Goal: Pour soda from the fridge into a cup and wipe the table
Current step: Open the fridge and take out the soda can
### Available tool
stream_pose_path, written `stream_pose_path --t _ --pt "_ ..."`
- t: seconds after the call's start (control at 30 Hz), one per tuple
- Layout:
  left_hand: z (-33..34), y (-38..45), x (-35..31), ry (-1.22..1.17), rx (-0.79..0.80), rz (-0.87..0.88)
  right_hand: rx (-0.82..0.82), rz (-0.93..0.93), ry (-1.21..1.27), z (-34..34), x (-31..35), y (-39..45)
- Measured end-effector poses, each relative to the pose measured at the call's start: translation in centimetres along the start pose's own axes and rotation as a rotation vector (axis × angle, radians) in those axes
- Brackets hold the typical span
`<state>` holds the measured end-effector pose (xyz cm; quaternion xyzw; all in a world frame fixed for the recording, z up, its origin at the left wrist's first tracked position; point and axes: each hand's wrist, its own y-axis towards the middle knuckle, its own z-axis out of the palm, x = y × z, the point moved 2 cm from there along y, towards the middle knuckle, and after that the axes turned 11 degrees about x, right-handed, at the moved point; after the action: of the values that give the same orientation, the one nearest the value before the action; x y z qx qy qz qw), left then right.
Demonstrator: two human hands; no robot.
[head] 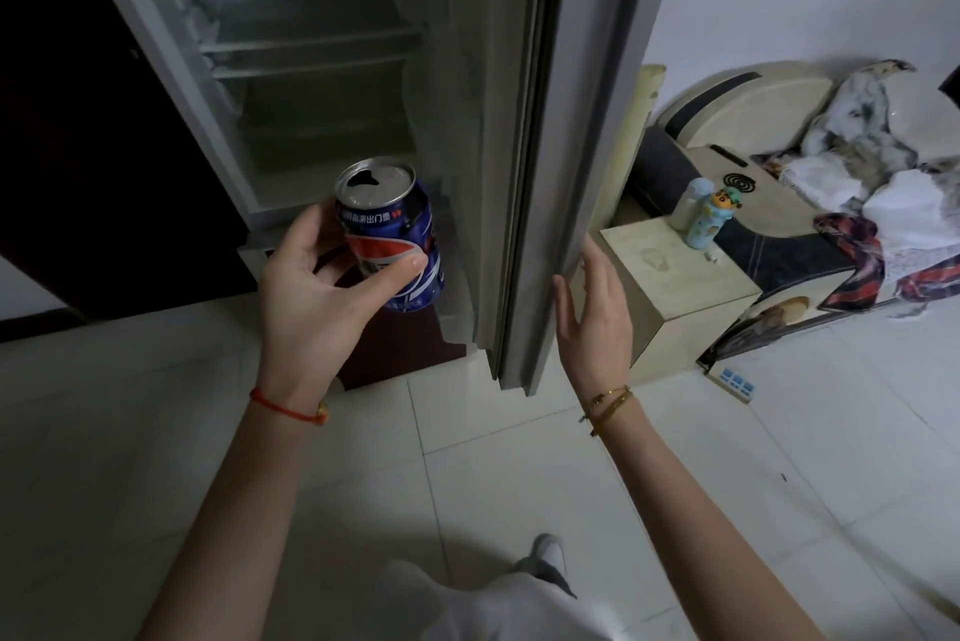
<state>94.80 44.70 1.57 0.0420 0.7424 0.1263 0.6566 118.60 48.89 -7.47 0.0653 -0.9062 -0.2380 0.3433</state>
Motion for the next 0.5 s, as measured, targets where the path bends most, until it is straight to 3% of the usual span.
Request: stream_pose_path --t 0.5 --pt "-13.4 -4.6 3.1 0.033 -0.132 -0.070 0.138 -0.199 -0.047 10.1 11.0 1.1"
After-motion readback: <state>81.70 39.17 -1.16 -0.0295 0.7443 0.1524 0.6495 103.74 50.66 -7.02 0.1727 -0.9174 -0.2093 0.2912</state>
